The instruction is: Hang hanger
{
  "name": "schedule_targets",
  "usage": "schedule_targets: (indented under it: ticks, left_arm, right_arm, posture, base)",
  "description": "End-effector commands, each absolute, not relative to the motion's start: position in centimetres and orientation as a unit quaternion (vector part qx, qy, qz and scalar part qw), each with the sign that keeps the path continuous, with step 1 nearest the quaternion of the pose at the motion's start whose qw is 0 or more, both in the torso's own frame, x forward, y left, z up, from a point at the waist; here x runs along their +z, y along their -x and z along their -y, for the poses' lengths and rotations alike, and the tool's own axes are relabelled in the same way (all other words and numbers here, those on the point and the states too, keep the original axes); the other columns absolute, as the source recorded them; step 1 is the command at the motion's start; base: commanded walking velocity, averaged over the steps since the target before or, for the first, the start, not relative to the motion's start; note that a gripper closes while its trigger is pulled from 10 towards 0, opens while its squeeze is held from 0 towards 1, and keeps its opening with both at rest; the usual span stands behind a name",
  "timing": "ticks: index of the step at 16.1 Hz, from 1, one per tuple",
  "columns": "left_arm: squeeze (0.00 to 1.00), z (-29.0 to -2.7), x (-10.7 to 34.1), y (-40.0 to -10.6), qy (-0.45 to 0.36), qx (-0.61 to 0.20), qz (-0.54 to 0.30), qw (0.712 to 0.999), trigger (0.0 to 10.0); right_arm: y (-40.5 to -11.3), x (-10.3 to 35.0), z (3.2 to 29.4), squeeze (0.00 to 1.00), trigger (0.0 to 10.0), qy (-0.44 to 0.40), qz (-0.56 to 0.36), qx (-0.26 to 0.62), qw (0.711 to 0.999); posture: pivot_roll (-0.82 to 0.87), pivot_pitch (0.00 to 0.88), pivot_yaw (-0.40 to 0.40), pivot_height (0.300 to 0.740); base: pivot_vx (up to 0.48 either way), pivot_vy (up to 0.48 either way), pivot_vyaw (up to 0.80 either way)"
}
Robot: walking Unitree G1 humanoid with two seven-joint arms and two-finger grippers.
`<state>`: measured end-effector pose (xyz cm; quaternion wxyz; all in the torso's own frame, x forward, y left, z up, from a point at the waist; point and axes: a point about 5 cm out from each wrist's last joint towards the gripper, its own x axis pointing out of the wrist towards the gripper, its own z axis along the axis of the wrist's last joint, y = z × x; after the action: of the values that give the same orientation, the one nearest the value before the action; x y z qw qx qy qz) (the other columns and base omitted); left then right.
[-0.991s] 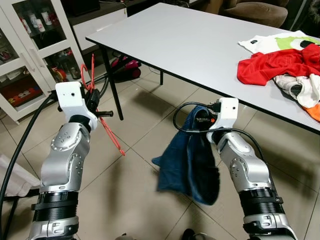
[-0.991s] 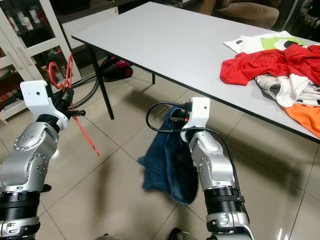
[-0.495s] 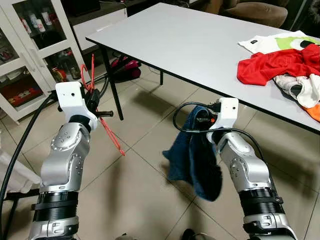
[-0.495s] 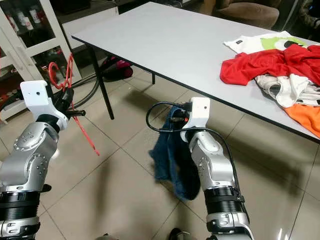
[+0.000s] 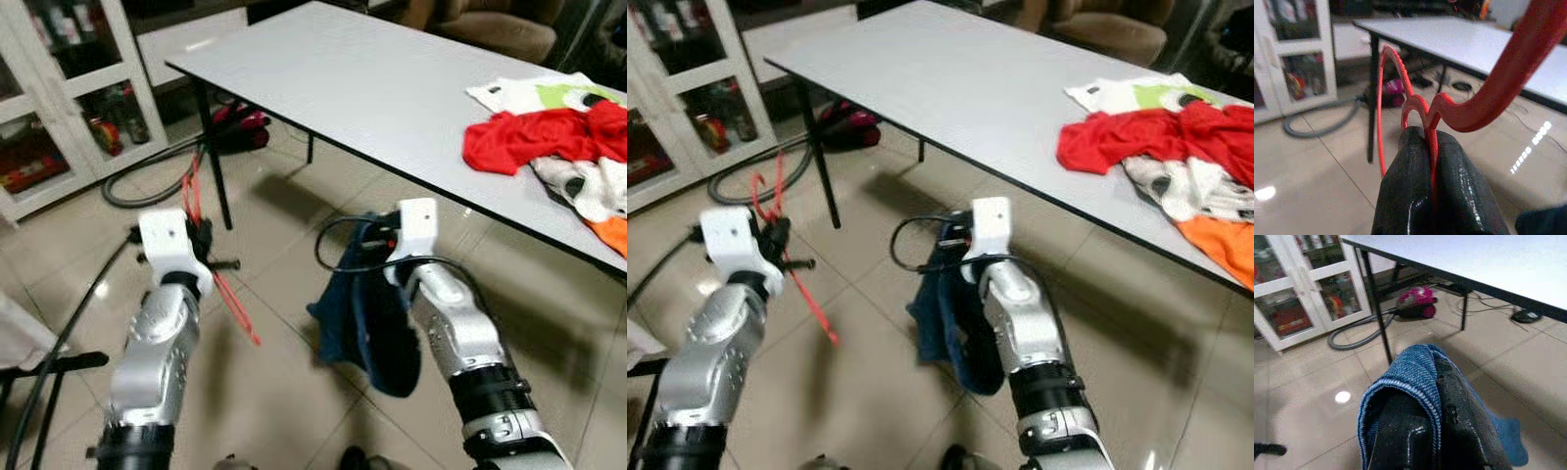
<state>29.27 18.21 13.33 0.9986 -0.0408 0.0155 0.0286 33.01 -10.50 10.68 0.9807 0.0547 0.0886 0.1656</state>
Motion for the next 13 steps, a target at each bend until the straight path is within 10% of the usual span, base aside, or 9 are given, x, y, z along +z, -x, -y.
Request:
schedule_targets:
  ticks: [1, 13]
  left_arm:
    - [0.0, -18.36, 14.29, -29.39, 0.041, 0.035, 0.007, 0.999, 10.0]
    - [0.0, -18.35, 14.05, -29.65, 0.033, 0.041, 0.003, 0.999, 10.0]
  right_arm:
    - [-33.48, 11.5, 11.1, 0.0, 0.0, -0.049, -0.068, 0.157, 0.984]
    - [-33.69, 11.05, 11.26, 0.0, 0.0, -0.038, -0.056, 0.155, 0.986]
  posture:
    - [0.11, 0.063, -0.037, 0.74]
    - [0.11, 0.039, -0.036, 0.74]
  base:
    - [0.435, 0.0, 0.0]
    - [0.392, 0.143, -0.05]
